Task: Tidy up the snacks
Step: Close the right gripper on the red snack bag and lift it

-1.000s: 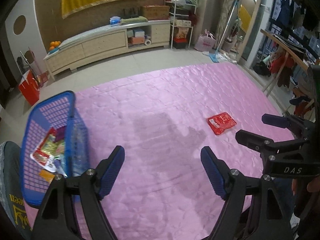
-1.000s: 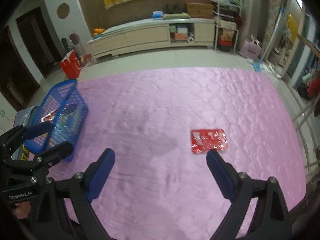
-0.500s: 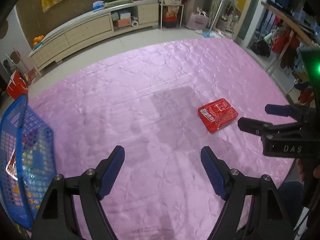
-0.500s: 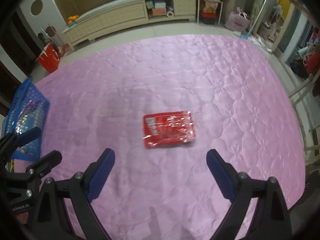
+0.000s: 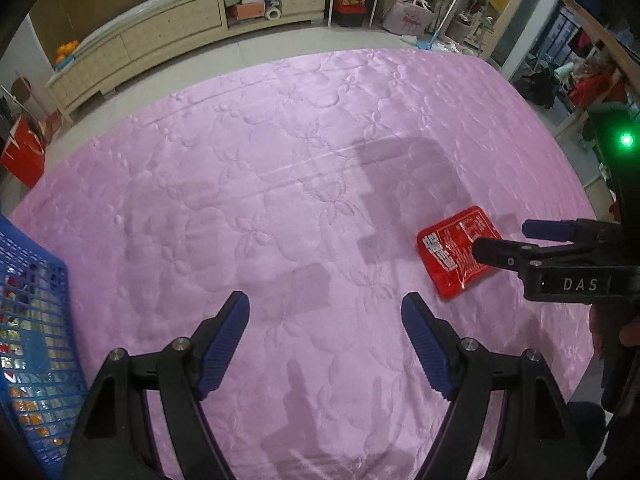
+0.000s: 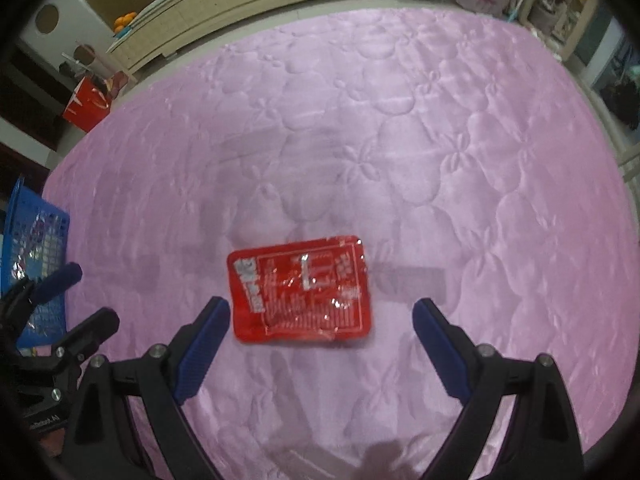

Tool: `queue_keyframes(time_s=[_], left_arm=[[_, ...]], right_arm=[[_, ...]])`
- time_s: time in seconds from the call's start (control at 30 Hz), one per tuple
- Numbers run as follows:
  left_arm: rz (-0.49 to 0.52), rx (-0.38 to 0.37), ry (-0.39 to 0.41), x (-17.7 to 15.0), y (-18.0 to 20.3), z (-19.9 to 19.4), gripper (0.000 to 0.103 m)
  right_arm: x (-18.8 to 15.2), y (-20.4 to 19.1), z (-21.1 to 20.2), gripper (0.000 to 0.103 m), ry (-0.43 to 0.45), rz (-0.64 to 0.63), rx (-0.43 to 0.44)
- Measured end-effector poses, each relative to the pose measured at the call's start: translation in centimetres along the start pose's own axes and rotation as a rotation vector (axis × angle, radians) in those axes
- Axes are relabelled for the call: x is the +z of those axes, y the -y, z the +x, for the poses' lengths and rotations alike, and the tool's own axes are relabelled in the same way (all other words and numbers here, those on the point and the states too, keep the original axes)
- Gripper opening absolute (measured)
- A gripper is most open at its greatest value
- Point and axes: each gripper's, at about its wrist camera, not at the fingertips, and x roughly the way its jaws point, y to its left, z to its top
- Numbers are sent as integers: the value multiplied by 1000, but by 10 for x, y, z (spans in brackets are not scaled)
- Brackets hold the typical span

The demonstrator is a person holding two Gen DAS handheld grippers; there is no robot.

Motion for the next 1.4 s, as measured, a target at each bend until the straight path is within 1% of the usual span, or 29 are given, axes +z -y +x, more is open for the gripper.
queue_keyframes(time_s=[0.1, 0.17, 0.2, 0.23, 0.27, 0.33, 0.4, 0.47, 0.5, 0.53, 0.57, 0.6, 0.67, 0.7, 0.8, 0.87, 0.97, 1.07, 1.23, 1.4], left_arm=[[0, -6, -2, 1, -1, 3, 77], [5, -7, -6, 2, 0, 6, 77], [7, -8, -10, 2, 0, 8, 77], [8, -10, -13, 2, 0, 9, 77], [7, -13, -16, 1, 1, 10, 77], [7, -17, -19, 0, 1, 10, 77], [6, -19, -23, 0, 1, 11, 77], [5, -24, -27, 0, 1, 12, 77], [7, -25, -26, 0, 1, 12, 77], [9, -26, -25, -1, 0, 10, 77], [13, -27, -21, -1, 0, 8, 77], [14, -25, -17, -1, 1, 7, 77], [15, -27, -12, -2, 2, 8, 77], [15, -28, -12, -1, 2, 8, 77], [20, -30, -8, -2, 0, 7, 77], [25, -27, -5, -2, -1, 5, 77], [18, -24, -1, -4, -4, 3, 77], [15, -28, 6, -6, -5, -2, 77], [21, -26, 41, -12, -7, -25, 77], [22, -23, 91, -21, -12, -61, 77]], right_arm=[[1, 0, 3, 93, -7, -3, -12], [1, -4, 8, 81, -34, 1, 1], [1, -4, 10, 68, -54, 7, 7], [-2, -5, 15, 64, -79, 9, 0], [-4, -9, 14, 61, -64, -10, -19], [-7, -15, 16, 58, -70, -39, -62], [-8, -17, 17, 51, -72, -32, -76], [-7, -18, 19, 42, -75, -28, -97], [-7, -19, 19, 29, -74, -32, -117], [-4, -20, 20, 21, -71, -43, -144], [-3, -20, 21, 19, -69, -50, -153], [-2, -19, 21, 14, -65, -55, -162], [1, -19, 20, 11, -55, -52, -164], [0, -18, 20, 6, -49, -44, -161], [-2, -12, 17, 3, -30, -20, -118], [-4, -5, 11, 2, -8, -13, -90], [-7, -5, 4, 2, 19, -15, -72], [-10, -13, -8, 2, 44, -38, -70], [-16, -34, -34, 2, 76, -62, -61], [-24, -48, -58, 2, 111, -95, -50]])
